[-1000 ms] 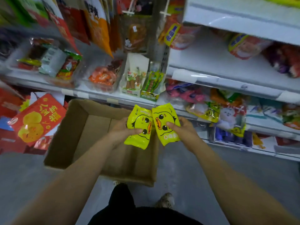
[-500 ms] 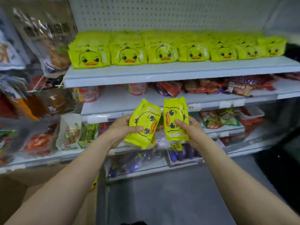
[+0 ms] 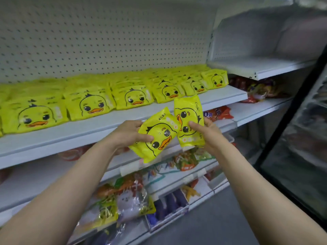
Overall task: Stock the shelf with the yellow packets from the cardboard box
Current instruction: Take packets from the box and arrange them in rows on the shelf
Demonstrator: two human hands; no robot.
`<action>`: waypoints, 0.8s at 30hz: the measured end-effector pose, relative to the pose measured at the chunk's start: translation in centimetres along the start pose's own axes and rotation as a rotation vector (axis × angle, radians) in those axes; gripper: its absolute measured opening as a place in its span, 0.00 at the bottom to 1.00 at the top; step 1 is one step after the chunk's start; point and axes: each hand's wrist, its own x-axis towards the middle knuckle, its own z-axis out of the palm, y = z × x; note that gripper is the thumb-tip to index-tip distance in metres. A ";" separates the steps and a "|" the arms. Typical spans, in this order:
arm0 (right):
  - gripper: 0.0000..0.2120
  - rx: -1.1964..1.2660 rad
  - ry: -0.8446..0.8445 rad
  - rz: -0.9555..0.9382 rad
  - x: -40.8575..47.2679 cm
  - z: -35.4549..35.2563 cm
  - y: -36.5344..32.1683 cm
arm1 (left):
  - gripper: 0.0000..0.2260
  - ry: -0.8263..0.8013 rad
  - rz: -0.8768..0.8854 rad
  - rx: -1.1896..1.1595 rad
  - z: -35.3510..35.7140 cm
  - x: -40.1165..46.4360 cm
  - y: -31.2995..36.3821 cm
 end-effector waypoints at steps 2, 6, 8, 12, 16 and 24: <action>0.17 -0.030 0.017 -0.023 3.5 -2.6 -1.5 | 0.20 -0.038 0.017 0.026 1.2 4.6 1.8; 0.21 -0.119 0.044 -0.048 10.5 -8.3 -4.5 | 0.13 -0.073 0.045 0.003 4.3 12.8 5.7; 0.21 -0.175 0.047 -0.070 13.6 -11.3 -5.8 | 0.14 -0.113 0.038 -0.017 5.7 16.2 7.3; 0.24 -0.282 0.020 -0.065 19.4 -17.1 -7.9 | 0.11 -0.147 0.035 0.067 8.2 21.9 9.4; 0.19 -0.446 -0.090 -0.078 25.2 -21.4 -10.6 | 0.14 -0.123 0.021 0.094 9.8 26.0 10.8; 0.16 -1.023 -0.445 -0.139 35.3 -24.8 -14.9 | 0.41 -0.001 -0.071 0.107 12.3 31.0 12.4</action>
